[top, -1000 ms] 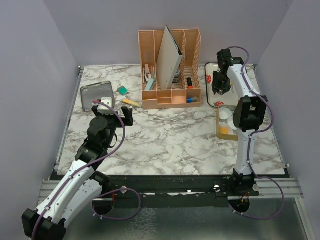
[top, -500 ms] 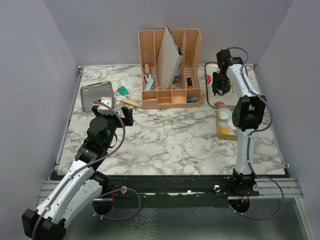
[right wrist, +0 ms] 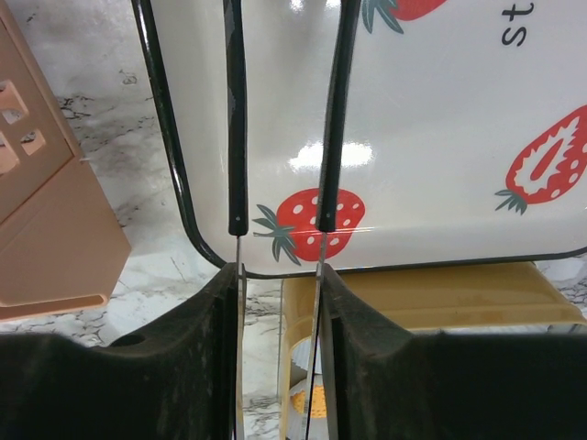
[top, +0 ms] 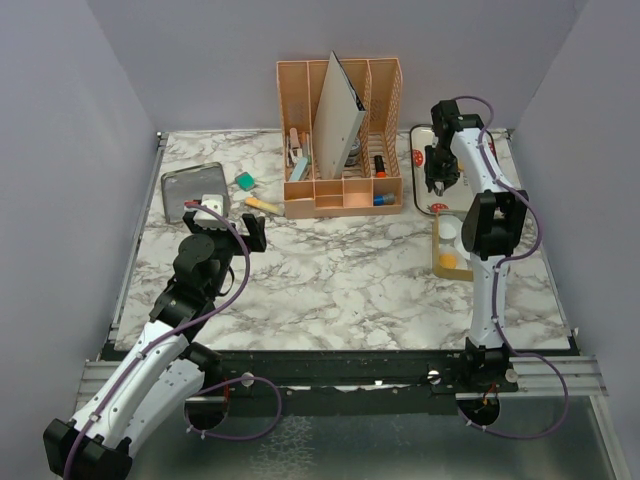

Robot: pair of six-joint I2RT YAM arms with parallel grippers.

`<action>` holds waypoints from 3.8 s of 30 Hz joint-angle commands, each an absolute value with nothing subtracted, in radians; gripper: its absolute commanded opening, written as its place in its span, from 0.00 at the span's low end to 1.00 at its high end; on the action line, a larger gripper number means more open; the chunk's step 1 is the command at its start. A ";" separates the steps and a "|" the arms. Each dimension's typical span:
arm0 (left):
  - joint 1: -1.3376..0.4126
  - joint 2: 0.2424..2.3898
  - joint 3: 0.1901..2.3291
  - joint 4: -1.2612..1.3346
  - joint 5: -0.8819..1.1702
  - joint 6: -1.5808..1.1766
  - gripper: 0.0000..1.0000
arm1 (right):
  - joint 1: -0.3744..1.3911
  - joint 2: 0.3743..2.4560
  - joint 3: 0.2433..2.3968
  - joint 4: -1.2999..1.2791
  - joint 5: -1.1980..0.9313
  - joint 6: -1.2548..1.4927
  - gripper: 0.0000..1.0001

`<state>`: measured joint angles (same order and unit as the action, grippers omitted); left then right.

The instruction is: Pack the cookies

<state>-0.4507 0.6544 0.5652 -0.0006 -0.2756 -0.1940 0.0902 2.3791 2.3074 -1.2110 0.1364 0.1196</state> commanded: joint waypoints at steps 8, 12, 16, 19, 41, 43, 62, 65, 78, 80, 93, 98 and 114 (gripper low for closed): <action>-0.443 0.639 0.553 0.009 -0.257 -0.189 0.99 | 0.087 2.280 2.254 -1.209 0.127 0.106 0.25; -0.443 0.634 0.554 0.009 -0.258 -0.189 0.99 | 0.087 2.204 2.181 -1.187 0.126 0.114 0.25; -0.443 0.628 0.552 0.009 -0.255 -0.192 0.99 | 0.087 2.103 2.064 -1.163 0.114 0.126 0.24; -0.445 0.623 0.551 0.009 -0.252 -0.192 0.99 | 0.087 2.006 1.949 -1.134 0.114 0.140 0.24; -0.483 0.591 0.551 0.002 -0.246 -0.194 0.99 | 0.086 1.436 1.291 -1.054 0.182 0.272 0.24; -0.484 0.590 0.549 0.002 -0.245 -0.193 0.99 | 0.087 1.418 1.247 -1.041 0.187 0.291 0.23; -0.503 0.614 0.549 0.006 -0.242 -0.193 0.99 | 0.066 1.302 1.063 -1.016 0.198 0.367 0.25; -0.505 0.617 0.549 0.006 -0.241 -0.193 0.99 | 0.063 1.292 1.048 -1.013 0.193 0.369 0.26; -0.508 0.619 0.549 0.006 -0.242 -0.193 0.99 | 0.061 1.319 1.017 -0.976 0.167 0.371 0.39; -0.508 0.621 0.549 0.006 -0.242 -0.192 0.99 | 0.060 1.316 1.018 -0.977 0.166 0.371 0.42; -0.508 0.624 0.547 0.007 -0.241 -0.192 0.99 | 0.060 1.290 1.102 -1.023 0.179 0.353 0.46; -0.508 0.621 0.548 0.006 -0.242 -0.192 0.99 | 0.060 1.297 1.183 -1.051 0.179 0.336 0.45; -0.509 0.609 0.546 0.002 -0.253 -0.192 0.99 | 0.045 1.579 1.495 -0.939 0.202 0.282 0.42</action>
<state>-0.5045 0.6231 0.5587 -0.0013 -0.2584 -0.1944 0.0631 1.4929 1.4273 -1.0088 0.1802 0.3065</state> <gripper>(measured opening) 0.990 0.428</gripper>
